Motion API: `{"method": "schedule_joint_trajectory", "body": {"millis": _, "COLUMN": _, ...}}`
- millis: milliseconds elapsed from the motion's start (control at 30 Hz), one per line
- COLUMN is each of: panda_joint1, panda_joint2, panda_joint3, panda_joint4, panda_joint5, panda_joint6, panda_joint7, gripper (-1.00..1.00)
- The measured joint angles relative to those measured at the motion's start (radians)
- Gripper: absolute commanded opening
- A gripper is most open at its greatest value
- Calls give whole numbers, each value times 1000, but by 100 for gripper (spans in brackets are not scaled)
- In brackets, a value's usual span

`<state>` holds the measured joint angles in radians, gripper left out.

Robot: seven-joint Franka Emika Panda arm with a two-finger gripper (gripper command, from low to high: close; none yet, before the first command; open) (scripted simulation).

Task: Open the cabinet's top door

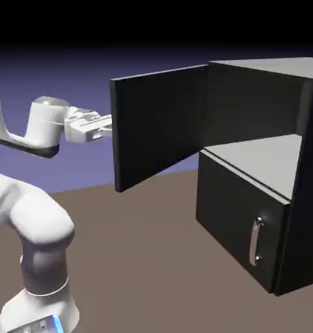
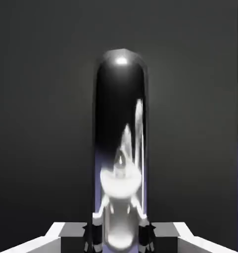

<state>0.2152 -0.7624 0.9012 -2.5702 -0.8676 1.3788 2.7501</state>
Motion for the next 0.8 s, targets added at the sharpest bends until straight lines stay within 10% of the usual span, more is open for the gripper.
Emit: {"method": "schedule_joint_trajectory", "body": {"millis": 800, "panda_joint1": -822, "panda_joint2": 185, "panda_joint3": 793, "panda_joint4": 641, "panda_joint5": 225, "panda_joint6": -486, "panda_joint7": 76, "gripper": -100}}
